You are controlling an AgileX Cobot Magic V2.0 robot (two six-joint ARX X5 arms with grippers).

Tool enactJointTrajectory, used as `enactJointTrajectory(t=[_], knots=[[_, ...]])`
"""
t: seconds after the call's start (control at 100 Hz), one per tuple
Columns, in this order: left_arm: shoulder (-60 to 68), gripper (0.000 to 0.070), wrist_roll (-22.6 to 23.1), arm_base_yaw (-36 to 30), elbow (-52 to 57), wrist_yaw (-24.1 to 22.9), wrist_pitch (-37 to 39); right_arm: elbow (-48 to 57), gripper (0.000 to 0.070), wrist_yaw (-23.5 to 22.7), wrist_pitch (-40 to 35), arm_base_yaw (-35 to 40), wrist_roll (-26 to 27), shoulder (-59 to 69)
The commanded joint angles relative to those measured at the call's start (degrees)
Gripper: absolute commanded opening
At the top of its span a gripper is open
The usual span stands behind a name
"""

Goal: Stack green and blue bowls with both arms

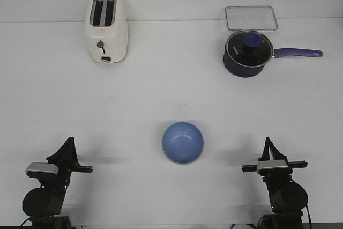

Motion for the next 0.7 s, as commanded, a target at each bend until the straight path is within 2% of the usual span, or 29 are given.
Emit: enactJointTrajectory(t=[0.0, 0.69], knots=[[0.0, 0.0015, -0.2, 0.0, -1.1, 0.1, 0.6, -0.1, 0.0000, -1.1, 1.0, 0.0, -1.1, 0.0], [0.0, 0.0015, -0.2, 0.0, -1.1, 0.1, 0.6, -0.1, 0.0000, -1.2, 1.8, 0.0, -0.9, 0.0]])
